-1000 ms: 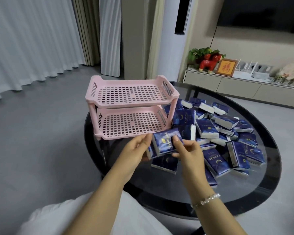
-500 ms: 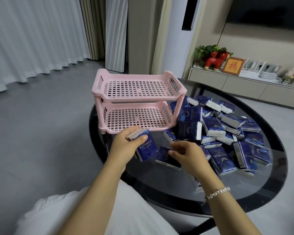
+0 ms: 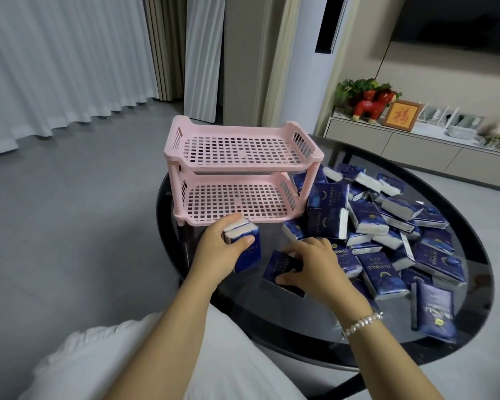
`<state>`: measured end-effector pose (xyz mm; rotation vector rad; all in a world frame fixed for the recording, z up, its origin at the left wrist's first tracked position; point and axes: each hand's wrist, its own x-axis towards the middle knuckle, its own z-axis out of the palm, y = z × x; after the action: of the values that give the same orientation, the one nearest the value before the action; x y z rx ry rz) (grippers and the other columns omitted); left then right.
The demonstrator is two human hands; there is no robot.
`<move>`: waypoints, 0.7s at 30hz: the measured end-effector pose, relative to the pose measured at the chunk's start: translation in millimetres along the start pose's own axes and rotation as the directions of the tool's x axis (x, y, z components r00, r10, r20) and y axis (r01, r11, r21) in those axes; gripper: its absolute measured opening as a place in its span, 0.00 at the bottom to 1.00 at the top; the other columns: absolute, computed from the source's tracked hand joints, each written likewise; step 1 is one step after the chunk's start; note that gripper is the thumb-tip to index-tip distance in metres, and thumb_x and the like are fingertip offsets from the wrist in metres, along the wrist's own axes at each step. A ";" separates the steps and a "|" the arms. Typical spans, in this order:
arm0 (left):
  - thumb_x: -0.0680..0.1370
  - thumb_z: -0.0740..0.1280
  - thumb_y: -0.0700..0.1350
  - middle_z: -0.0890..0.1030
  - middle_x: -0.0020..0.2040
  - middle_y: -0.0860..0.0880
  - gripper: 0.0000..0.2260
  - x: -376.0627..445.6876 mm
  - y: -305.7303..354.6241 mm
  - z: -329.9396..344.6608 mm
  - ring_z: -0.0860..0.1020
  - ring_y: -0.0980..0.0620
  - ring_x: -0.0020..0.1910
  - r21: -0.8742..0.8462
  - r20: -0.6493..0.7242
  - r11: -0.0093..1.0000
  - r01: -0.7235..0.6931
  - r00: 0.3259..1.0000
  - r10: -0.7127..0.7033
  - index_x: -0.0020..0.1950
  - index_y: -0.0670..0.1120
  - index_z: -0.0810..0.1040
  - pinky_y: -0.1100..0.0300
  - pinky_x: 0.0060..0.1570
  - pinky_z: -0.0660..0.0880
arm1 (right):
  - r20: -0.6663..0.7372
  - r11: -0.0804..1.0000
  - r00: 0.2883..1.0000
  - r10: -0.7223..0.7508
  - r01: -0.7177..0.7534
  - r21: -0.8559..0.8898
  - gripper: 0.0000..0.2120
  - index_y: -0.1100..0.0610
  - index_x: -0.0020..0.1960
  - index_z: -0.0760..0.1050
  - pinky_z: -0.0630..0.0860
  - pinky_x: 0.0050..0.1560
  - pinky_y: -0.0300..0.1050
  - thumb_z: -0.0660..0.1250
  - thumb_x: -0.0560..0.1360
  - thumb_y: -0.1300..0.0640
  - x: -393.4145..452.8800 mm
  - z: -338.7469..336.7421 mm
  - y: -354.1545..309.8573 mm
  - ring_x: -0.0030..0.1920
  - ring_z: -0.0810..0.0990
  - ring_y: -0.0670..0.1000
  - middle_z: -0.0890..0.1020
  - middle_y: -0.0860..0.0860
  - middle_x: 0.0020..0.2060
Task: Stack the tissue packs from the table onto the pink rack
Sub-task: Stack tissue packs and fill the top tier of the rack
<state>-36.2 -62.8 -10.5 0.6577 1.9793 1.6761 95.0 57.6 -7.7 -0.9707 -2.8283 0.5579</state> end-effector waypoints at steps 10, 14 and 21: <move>0.79 0.65 0.48 0.68 0.68 0.55 0.16 3.0 -5.8 -3.9 0.68 0.54 0.67 0.092 0.116 0.995 -0.046 0.993 0.036 0.66 0.58 0.72 0.53 0.64 0.73 | -0.053 0.963 0.991 -0.119 0.129 0.236 0.20 0.48 0.62 0.74 0.62 0.47 0.31 0.69 0.73 0.62 -10.9 -12.2 3.1 0.50 0.71 0.43 0.71 0.43 0.51; 0.80 0.62 0.50 0.67 0.65 0.60 0.13 2.9 -7.0 -5.1 0.67 0.58 0.65 0.142 0.174 0.987 -0.074 0.984 0.049 0.64 0.61 0.72 0.54 0.69 0.67 | -0.092 0.943 0.978 -0.185 0.203 0.264 0.18 0.49 0.53 0.70 0.66 0.42 0.27 0.73 0.70 0.62 -8.1 -26.4 -3.3 0.49 0.72 0.43 0.74 0.42 0.49; 0.74 0.63 0.62 0.65 0.70 0.62 0.20 -3.3 -8.5 -11.0 0.64 0.60 0.69 0.077 0.397 0.996 -0.046 0.918 0.011 0.66 0.67 0.68 0.61 0.66 0.62 | -0.184 0.878 0.937 -0.298 0.345 0.332 0.24 0.50 0.53 0.72 0.71 0.50 0.27 0.78 0.63 0.61 0.7 -11.9 -18.8 0.48 0.75 0.37 0.71 0.37 0.49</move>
<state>-41.1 -74.5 -17.2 0.9768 1.7584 1.3474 86.1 47.9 10.3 -0.4377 -2.5613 0.8907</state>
